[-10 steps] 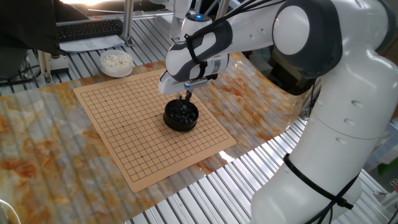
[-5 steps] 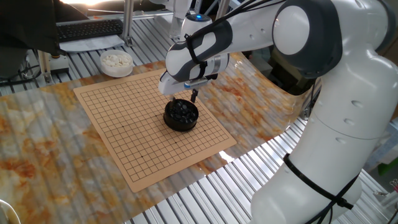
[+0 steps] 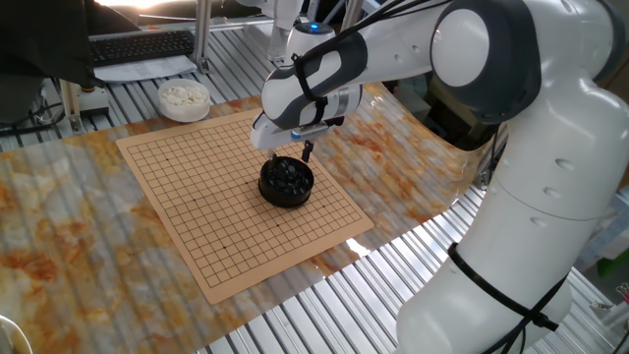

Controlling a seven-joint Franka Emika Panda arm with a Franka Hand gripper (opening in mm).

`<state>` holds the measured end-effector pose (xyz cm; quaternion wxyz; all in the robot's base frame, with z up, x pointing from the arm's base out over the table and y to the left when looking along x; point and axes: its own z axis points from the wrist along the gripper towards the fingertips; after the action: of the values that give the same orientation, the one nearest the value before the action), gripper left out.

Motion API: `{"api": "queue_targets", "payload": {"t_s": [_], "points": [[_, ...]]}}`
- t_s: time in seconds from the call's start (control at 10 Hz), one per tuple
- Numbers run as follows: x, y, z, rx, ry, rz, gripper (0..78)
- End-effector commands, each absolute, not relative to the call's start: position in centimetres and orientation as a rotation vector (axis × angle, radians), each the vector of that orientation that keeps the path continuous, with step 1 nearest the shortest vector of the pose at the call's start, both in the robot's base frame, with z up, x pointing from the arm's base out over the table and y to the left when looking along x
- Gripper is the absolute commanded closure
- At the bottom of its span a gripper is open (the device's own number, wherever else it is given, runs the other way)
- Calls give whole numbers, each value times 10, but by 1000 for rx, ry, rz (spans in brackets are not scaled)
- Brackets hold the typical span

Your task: Play the first move as black on the 3-4 point in the upper right corner of the Go board

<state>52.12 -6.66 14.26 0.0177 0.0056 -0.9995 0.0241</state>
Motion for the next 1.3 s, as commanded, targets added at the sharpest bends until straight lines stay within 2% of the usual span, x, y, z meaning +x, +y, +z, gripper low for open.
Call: {"api": "queue_targets", "payload": {"t_s": [0.1,1.3], "points": [[527,-62,105,39,-3099,43,2],[527,-68,85,54,-3099,6,2]]}}
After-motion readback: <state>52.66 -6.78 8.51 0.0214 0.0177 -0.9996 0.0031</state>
